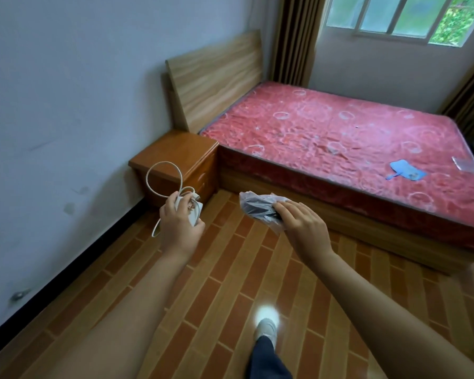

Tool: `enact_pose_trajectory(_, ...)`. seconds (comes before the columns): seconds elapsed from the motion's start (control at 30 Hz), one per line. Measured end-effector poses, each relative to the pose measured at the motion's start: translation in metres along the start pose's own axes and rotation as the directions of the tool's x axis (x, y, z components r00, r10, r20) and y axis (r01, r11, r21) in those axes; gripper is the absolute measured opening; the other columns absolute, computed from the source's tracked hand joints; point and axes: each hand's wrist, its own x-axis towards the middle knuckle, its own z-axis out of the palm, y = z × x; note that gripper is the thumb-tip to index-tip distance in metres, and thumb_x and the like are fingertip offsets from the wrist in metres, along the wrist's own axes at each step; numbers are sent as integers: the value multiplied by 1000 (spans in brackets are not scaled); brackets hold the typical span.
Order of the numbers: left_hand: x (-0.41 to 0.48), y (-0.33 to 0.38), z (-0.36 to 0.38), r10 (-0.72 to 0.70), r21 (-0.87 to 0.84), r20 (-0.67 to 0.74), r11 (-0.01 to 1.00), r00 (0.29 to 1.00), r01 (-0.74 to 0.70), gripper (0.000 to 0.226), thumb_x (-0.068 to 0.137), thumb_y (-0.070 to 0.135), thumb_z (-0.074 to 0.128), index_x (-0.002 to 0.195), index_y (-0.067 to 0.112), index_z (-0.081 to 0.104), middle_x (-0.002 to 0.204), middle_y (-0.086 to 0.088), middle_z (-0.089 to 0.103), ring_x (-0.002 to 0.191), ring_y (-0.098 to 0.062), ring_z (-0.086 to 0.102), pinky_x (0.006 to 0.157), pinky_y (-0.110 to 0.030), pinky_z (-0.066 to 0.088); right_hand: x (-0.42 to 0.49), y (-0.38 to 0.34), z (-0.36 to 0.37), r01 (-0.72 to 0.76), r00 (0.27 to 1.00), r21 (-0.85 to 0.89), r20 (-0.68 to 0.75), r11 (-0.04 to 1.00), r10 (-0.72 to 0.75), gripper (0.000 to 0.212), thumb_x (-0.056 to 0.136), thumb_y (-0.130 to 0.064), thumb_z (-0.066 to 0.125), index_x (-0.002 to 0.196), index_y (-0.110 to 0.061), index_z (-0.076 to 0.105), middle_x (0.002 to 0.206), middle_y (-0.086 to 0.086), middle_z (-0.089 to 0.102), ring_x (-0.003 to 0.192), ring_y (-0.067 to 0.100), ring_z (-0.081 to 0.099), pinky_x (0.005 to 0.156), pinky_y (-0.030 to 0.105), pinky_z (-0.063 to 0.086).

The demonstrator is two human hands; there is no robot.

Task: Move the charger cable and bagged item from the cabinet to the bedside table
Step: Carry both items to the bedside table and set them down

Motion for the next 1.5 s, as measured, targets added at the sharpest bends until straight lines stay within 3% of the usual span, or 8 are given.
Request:
enact_pose_trajectory(0.4,199,18,122,-89,45,-91,995,992,93,54,68,2,68,119,11,52,132,-18,43,115,-35,40,94,-46,40,160,141,137,115,992,92,40,989,-120,38,70,-13,77,105,-3,63,99,11,70,93,27,66,83,35,51)
enact_pose_trajectory(0.6,266,-1,157,-150,88,-103,983,983,159,57,65,1,70,119,8,52,131,-20,44,112,-38,42,90,-47,42,230,176,193,177,984,134,12,975,-180,27,84,-23,52,100,-5,65,95,9,71,91,25,66,82,32,51)
enact_pose_trajectory(0.7,299,-18,172,-188,113,-117,973,975,201,56,66,1,70,119,8,52,131,-20,45,113,-37,41,89,-44,42,262,187,229,181,981,151,35,972,-188,26,79,-19,66,100,-5,65,95,9,71,89,26,67,80,33,52)
enact_pose_trajectory(0.83,362,-47,192,-200,99,-138,972,970,215,55,64,1,69,116,8,53,128,-21,47,112,-39,42,92,-46,40,313,194,282,201,975,166,66,965,-214,40,68,-18,80,102,-6,64,98,9,71,92,26,66,80,33,52)
enact_pose_trajectory(1.07,490,-101,212,-240,127,-177,956,955,263,55,69,7,70,120,13,51,131,-17,46,117,-33,41,90,-41,41,430,190,371,266,956,223,66,938,-287,39,66,-15,80,100,-4,64,95,12,71,89,28,67,73,35,55)
enact_pose_trajectory(1.2,547,-127,222,-296,112,-176,941,939,318,55,67,8,70,118,13,52,127,-18,48,112,-35,44,90,-42,41,481,193,409,282,953,227,40,932,-299,31,78,-24,55,98,-3,65,92,13,72,84,27,68,71,34,55)
enact_pose_trajectory(1.37,594,-151,239,-351,137,-200,915,915,381,55,71,10,69,122,14,49,133,-16,43,115,-32,41,89,-39,42,531,203,466,290,938,298,100,909,-332,41,65,-12,81,101,-3,64,96,13,71,88,28,68,73,35,55)
enact_pose_trajectory(1.5,629,-170,255,-431,165,-270,861,861,482,54,70,10,69,120,15,50,131,-14,44,112,-32,43,87,-38,40,578,207,518,366,907,375,64,852,-417,29,71,-12,71,98,-3,65,93,13,71,86,27,68,72,33,55)
